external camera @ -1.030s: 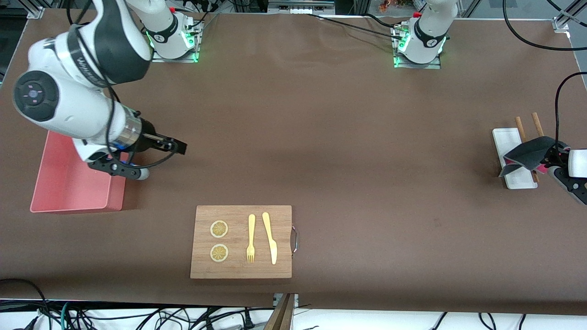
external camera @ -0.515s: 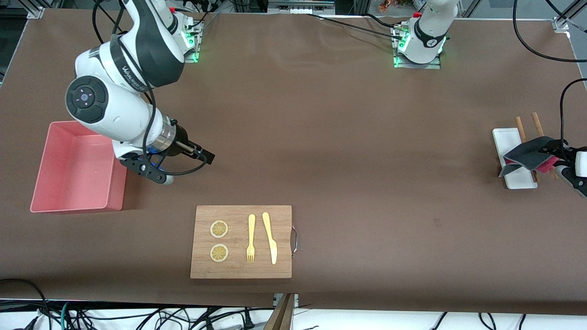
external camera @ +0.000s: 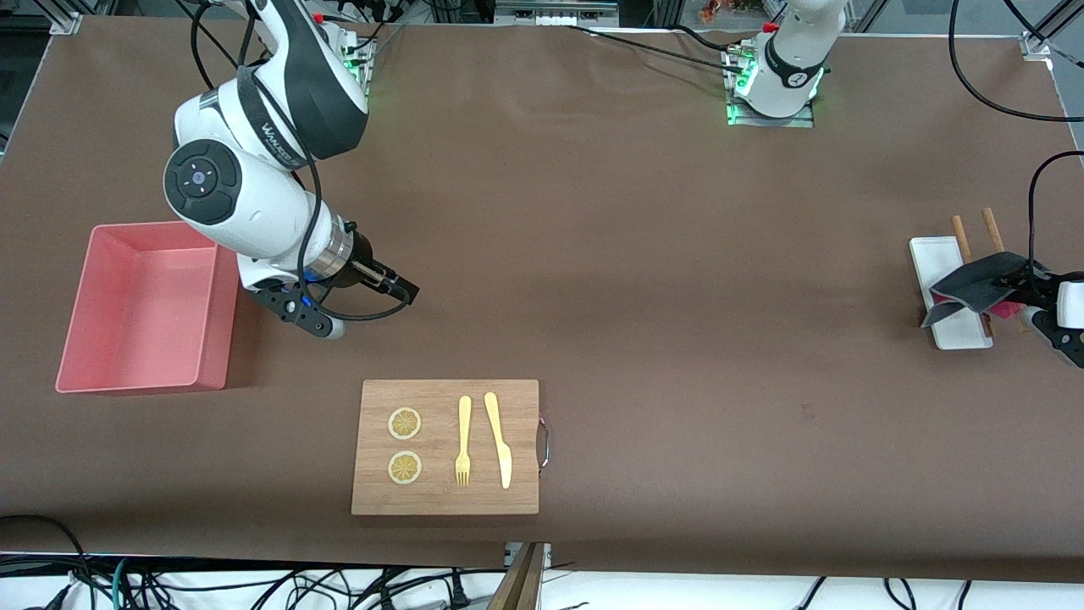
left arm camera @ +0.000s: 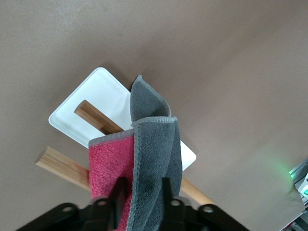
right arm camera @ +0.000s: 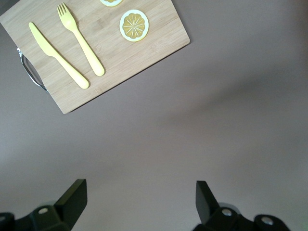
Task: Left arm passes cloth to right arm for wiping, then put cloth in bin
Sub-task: 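Lift the cloth with the left gripper while the right gripper moves toward center, then carry the cloth to the right gripper and grasp it there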
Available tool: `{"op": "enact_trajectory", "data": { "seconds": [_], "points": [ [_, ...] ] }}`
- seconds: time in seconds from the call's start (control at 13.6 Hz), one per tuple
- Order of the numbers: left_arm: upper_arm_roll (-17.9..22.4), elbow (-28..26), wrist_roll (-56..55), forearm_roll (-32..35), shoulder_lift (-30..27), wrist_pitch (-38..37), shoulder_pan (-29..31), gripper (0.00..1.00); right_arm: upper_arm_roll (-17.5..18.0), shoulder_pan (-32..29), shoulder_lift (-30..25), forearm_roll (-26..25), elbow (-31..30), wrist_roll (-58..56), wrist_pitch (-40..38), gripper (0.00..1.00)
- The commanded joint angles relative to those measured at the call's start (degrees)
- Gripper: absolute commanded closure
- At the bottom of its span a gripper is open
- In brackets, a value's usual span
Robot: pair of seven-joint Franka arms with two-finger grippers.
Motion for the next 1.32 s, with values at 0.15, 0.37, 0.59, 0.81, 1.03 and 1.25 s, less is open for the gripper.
{"op": "enact_trajectory", "data": {
  "seconds": [0.15,0.37,0.59,0.81,1.03,1.25],
  "points": [
    [-0.1,0.9,2.5,-0.6,0.6,-0.1,0.2,1.00,-0.3,0.9,0.5,0.8,0.5,0.8,0.3,0.00],
    [-0.1,1.1,2.4,-0.7,0.5,-0.4,0.0,1.00,-0.3,1.3,1.0,0.8,0.5,1.3,1.1,0.00],
    [-0.9,3.3,1.5,-1.2,0.0,-1.2,-3.8,1.00,-0.3,1.6,1.1,0.8,0.5,1.3,1.5,0.00],
    [-0.8,11.4,-4.6,-2.0,0.0,-12.6,-12.9,1.00,-0.3,1.6,1.0,0.8,0.5,1.3,1.4,0.00],
    [-0.8,18.2,-16.1,-7.3,0.0,-20.4,-22.2,1.00,-0.3,1.6,1.1,0.9,0.5,1.3,1.5,0.00],
    [-1.0,20.0,-29.2,-20.9,-0.1,-23.8,-26.4,1.00,-0.2,1.7,1.3,0.9,0.8,1.4,2.2,0.00]
  ]
}}
